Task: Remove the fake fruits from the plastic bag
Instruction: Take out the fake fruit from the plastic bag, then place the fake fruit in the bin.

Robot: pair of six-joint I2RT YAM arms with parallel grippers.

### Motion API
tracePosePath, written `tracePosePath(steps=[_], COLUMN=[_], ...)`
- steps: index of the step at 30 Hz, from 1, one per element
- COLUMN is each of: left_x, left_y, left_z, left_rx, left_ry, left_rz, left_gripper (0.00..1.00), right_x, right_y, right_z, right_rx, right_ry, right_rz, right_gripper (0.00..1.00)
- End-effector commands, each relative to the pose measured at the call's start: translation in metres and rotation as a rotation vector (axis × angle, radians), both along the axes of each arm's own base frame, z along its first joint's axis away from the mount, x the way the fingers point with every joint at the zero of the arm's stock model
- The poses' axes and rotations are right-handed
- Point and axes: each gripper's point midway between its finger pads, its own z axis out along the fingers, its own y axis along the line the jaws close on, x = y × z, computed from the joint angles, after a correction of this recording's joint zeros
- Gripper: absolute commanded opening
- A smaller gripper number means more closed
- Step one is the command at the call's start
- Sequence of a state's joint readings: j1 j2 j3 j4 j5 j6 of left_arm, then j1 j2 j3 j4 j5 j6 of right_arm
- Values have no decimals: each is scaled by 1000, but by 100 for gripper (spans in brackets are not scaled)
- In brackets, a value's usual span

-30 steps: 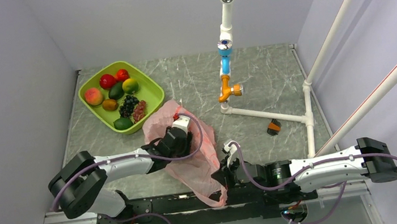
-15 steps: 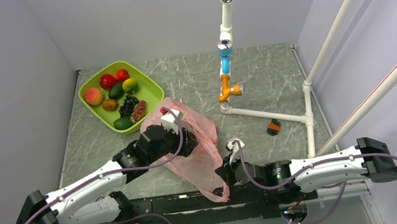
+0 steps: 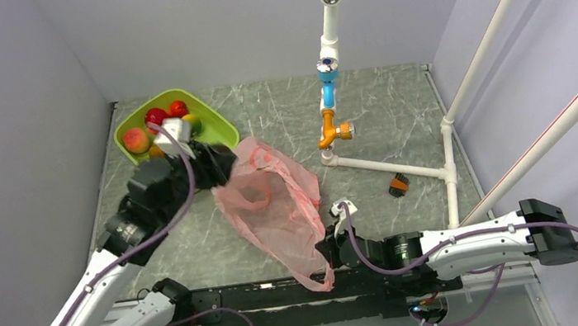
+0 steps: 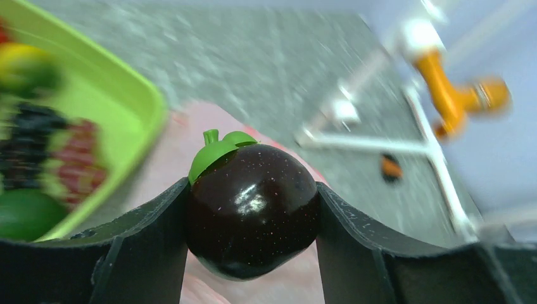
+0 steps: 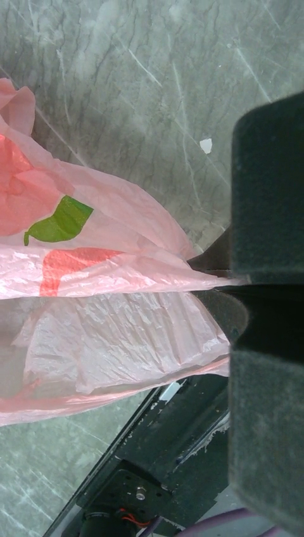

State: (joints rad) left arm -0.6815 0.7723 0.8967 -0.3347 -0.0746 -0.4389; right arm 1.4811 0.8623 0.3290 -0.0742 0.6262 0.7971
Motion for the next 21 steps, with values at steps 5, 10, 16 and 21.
tracePosePath(steps=[5, 10, 16, 21], left_x=[92, 146, 195, 210], left_y=[100, 143, 134, 125], left_z=[28, 16, -33, -58], left_rx=[53, 140, 185, 110], left_ry=[102, 193, 304, 282], left_rz=[386, 522, 377, 257], left_gripper=[22, 20, 16, 37], right_x=[4, 4, 3, 5], right_y=[-3, -9, -23, -31], right_z=[20, 19, 11, 9], right_rx=[71, 78, 88, 68], right_ry=[6, 25, 61, 71], right_rz=[-52, -72, -119, -154], right_gripper=[0, 0, 0, 0])
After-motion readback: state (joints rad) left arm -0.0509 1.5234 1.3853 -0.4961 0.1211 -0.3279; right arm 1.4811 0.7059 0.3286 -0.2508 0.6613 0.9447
